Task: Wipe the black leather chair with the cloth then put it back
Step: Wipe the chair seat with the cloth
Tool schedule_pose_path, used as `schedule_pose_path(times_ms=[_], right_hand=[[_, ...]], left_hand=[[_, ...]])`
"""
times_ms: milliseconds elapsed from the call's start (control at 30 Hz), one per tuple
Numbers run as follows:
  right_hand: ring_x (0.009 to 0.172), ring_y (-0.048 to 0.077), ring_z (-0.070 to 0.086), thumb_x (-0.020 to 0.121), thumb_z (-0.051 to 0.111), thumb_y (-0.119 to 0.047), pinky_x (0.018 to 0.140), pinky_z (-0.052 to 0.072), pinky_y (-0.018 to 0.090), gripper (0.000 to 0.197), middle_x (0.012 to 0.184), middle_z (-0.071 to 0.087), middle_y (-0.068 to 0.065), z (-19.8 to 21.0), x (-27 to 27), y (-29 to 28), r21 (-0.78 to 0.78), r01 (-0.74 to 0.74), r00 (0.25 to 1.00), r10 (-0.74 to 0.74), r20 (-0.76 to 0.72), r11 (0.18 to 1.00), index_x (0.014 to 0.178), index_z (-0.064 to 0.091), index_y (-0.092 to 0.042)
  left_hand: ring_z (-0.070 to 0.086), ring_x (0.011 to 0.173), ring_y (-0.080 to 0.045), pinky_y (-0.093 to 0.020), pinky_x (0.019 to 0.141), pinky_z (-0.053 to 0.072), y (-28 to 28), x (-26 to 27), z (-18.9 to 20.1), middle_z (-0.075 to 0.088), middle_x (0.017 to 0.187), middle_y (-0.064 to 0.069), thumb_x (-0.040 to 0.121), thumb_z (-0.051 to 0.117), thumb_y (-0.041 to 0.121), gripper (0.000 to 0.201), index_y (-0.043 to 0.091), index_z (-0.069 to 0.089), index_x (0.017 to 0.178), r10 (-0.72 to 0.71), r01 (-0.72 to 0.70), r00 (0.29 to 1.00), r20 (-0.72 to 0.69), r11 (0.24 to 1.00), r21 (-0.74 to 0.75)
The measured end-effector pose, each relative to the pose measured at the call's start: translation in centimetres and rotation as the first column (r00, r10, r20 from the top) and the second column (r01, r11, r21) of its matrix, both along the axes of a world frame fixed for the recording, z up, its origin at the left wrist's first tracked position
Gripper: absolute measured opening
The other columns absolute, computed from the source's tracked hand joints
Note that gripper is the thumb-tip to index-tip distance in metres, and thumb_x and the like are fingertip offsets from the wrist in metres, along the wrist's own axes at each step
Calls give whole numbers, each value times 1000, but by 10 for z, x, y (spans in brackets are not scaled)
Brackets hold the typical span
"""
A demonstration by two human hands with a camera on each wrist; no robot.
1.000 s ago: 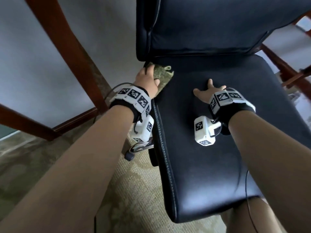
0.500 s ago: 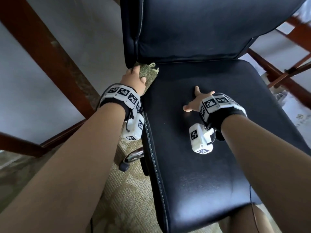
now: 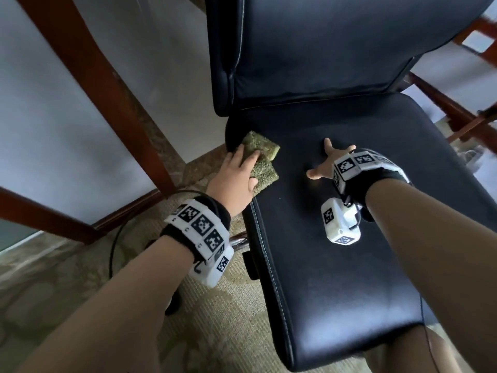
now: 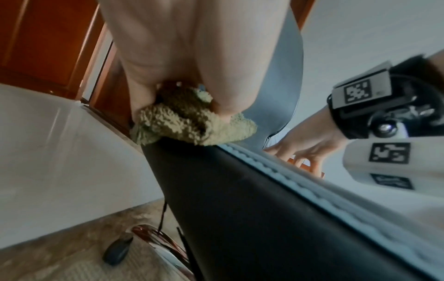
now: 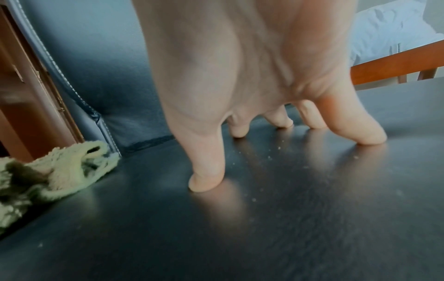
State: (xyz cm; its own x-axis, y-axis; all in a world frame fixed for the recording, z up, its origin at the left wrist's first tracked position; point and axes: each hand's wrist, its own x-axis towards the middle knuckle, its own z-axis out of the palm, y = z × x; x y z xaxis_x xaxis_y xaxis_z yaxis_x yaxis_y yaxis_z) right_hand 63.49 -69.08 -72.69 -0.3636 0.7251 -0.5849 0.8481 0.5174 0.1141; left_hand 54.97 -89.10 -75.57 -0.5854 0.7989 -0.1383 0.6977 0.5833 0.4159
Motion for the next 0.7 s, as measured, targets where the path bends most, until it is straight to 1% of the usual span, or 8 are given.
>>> schedule_pose_path(times_ms=[100,167,233,300,367,500,600,700], right_hand=[[139,47,10,79,62,-54,113,15,53,103,150,-19,25,-3,-1,3,-10,18,1000,-18,-10,1000,145,-14,-32],[138,47,12,79,62,-54,113,16,51,103,150,-20,25,-6,0,5,-16,18,1000,-18,-18,1000,145,-15,-33],[138,47,13,79,62,-55,113,17,51,104,150,-20,25,-10,0,7,-14,19,1000,-19,-22,1000,146,-14,-33],[137,47,15,79,61,-54,113,17,51,103,150,-19,26,-11,0,9,-14,22,999,-22,-23,1000,145,-15,-33],[137,48,14,80,61,-54,112,17,52,102,150,-20,26,-11,-1,9,-14,23,1000,-24,-20,1000,145,-15,-33],[138,49,11,79,62,-55,112,17,54,103,150,-20,23,-14,-1,12,-9,28,999,-29,-23,1000,145,-15,-34],[137,49,11,78,63,-56,112,17,55,105,150,-21,24,-19,-1,14,-15,24,999,-25,-29,1000,145,-15,-35],[137,49,10,74,64,-59,111,17,57,108,150,-19,26,-20,0,16,-8,11,999,-11,-30,1000,145,-14,-36]], left_hand=[[12,143,-28,-40,112,26,7,-9,-1,3,158,-8,99,39,21,58,28,12,150,56,-57,997,51,998,14],[27,136,-33,-41,105,32,15,-19,1,15,155,-10,99,39,20,55,30,17,148,123,-126,990,69,991,38],[41,122,-34,-39,94,38,25,-29,3,32,145,-12,98,40,18,51,30,26,145,175,-177,984,31,982,71],[44,116,-34,-39,89,40,34,-41,7,39,137,-12,97,41,16,49,30,31,143,204,-203,979,-6,973,111],[45,116,-34,-41,90,40,43,-57,10,40,138,-12,97,41,14,51,30,29,144,257,-254,966,-2,956,149],[51,112,-33,-38,87,41,59,-81,11,41,136,-12,96,46,18,52,29,27,143,394,-413,911,123,879,240],[46,118,-35,-39,93,41,61,-80,4,34,143,-10,96,42,29,48,32,29,142,372,-398,913,167,900,174],[41,126,-31,-37,99,38,55,-75,-3,29,148,-7,95,41,38,52,35,26,144,339,-365,924,177,919,147]])
